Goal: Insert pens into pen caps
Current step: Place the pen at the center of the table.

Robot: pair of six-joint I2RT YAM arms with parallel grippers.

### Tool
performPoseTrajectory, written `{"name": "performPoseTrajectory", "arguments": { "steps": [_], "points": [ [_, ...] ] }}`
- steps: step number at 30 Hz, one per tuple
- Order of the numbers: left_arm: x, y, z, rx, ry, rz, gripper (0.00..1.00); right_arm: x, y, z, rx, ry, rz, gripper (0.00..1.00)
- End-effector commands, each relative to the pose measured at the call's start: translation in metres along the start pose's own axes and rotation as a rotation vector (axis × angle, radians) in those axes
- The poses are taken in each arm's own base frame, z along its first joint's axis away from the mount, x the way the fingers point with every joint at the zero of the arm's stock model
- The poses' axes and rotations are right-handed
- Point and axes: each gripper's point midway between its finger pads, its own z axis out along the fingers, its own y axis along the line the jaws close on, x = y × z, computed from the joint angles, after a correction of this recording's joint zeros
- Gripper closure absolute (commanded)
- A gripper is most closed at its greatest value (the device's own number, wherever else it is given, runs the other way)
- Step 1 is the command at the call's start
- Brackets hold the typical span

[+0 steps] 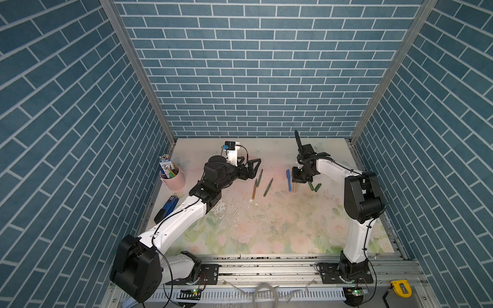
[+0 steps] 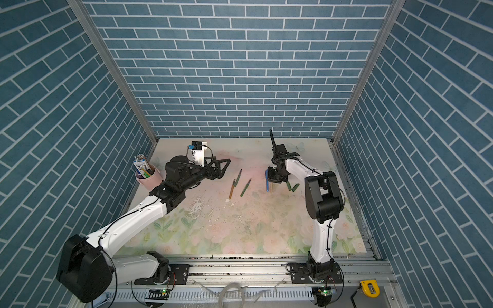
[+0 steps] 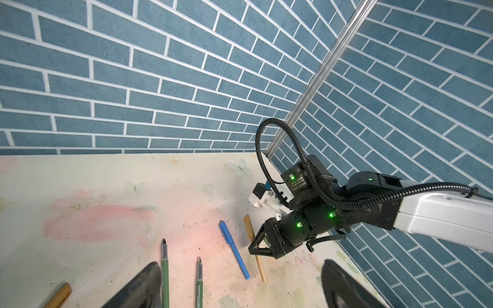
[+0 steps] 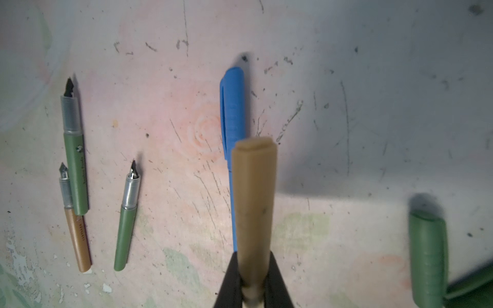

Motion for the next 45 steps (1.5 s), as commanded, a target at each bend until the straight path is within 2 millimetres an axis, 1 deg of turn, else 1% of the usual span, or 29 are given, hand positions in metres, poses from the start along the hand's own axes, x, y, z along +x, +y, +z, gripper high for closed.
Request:
{"name": "performPoseTrajectory", "arguments": {
  "steps": [1,6,8,12,14,17,20,22,24,26,29,31,34,37,39,40,42,43,45],
  "points": [
    [-0.003,-0.001,0.004,0.01,0.009,-0.008,0.05,0.0,-0.012,0.004,0.038,0.033,-0.013,0.92],
    [0.004,0.004,0.009,0.003,0.035,-0.017,0.05,-0.001,-0.025,0.015,0.045,0.038,0.007,0.91],
    [0.006,0.006,0.011,-0.001,0.043,-0.02,0.05,0.0,-0.027,0.019,0.031,0.043,0.015,0.89],
    [0.01,0.008,0.014,-0.014,0.077,-0.006,0.05,-0.001,-0.025,0.02,0.017,0.046,0.011,0.86],
    [0.012,0.013,0.013,-0.042,0.093,0.008,0.05,-0.001,-0.025,0.02,0.009,0.048,0.016,0.84],
    [0.015,0.016,0.013,-0.058,0.108,0.036,0.05,0.001,-0.019,0.017,-0.018,0.059,0.021,0.81],
    [0.019,0.023,0.014,-0.091,0.12,0.066,0.04,0.001,-0.014,0.013,-0.042,0.08,0.036,0.8],
    [0.021,0.025,0.015,-0.099,0.129,0.069,0.04,0.003,-0.012,0.017,-0.054,0.102,0.046,0.78],
    [0.022,0.023,0.017,-0.082,0.135,0.062,0.04,0.005,-0.014,0.019,-0.046,0.104,0.049,0.77],
    [0.02,0.019,0.017,-0.064,0.134,0.056,0.04,0.0,-0.015,0.012,-0.038,0.07,0.036,0.76],
    [0.018,0.017,0.016,-0.059,0.134,0.048,0.07,-0.01,-0.013,-0.007,-0.03,0.008,0.016,0.76],
    [0.02,0.019,0.017,-0.068,0.143,0.05,0.08,-0.013,-0.008,-0.019,-0.045,-0.029,0.009,0.76],
    [0.027,0.027,0.022,-0.102,0.165,0.037,0.14,-0.012,-0.006,-0.041,-0.047,-0.089,-0.001,0.76],
    [0.039,0.042,0.029,-0.162,0.215,0.018,0.22,-0.001,-0.009,-0.057,-0.043,-0.138,-0.011,0.76],
    [0.054,0.056,0.036,-0.224,0.287,-0.013,0.26,0.007,-0.02,-0.064,0.011,-0.16,-0.027,0.76],
    [0.063,0.058,0.04,-0.233,0.343,-0.01,0.3,0.01,-0.024,-0.066,0.026,-0.172,-0.036,0.76],
    [0.086,0.062,0.049,-0.256,0.481,0.014,0.41,0.02,-0.031,-0.069,0.049,-0.181,-0.034,0.77],
    [0.096,0.062,0.052,-0.271,0.534,0.028,0.43,0.024,-0.033,-0.07,0.055,-0.181,-0.028,0.78],
    [0.125,0.063,0.058,-0.311,0.688,0.077,0.47,0.033,-0.035,-0.071,0.052,-0.178,-0.011,0.79]
  ]
}}
